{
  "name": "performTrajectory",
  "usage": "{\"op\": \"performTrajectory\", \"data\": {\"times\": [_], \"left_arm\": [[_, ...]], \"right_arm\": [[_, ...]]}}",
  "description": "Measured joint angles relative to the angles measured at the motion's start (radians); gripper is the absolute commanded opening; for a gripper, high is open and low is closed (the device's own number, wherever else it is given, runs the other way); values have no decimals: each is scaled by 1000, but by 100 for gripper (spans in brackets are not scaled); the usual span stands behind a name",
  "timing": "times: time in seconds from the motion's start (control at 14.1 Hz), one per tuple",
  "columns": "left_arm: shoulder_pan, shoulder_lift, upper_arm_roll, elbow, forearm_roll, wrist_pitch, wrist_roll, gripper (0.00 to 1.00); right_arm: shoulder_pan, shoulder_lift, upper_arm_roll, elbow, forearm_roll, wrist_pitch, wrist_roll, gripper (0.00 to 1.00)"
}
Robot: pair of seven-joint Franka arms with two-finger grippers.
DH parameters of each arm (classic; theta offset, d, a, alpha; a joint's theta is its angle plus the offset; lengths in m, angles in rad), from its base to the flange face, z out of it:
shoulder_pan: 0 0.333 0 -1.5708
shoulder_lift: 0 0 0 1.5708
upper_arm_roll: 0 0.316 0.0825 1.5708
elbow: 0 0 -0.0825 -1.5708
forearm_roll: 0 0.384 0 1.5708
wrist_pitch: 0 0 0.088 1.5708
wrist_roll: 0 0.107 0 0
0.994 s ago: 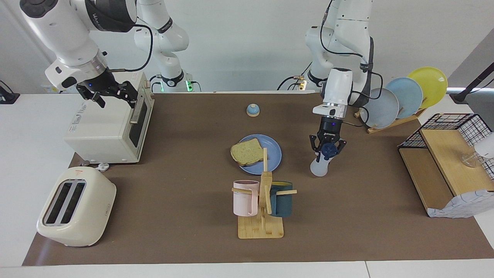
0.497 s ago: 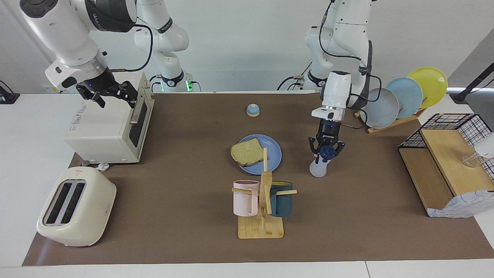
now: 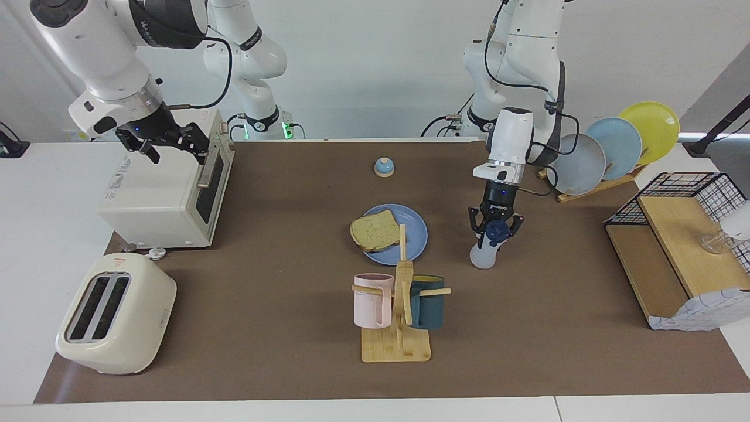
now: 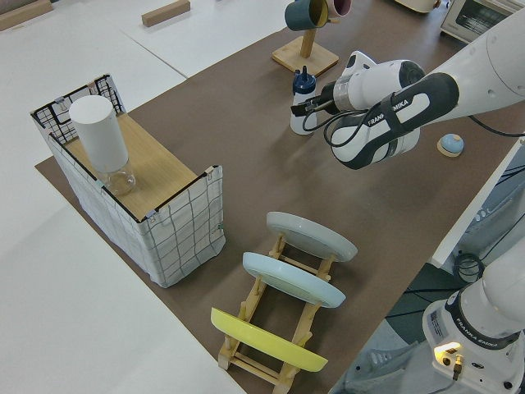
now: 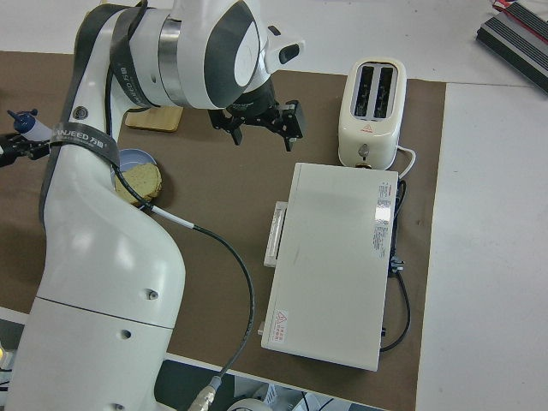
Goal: Put bread on plate and add seasoning
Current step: 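Lower the bottle onto the table and open the left gripper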
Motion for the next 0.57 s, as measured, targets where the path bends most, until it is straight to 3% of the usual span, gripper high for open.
{"op": "performTrajectory", "data": {"times": [0.57], "left_arm": [[11,0,0,0,0,3,0,100]], "right_arm": [[0,0,0,0,0,0,0,100]]}}
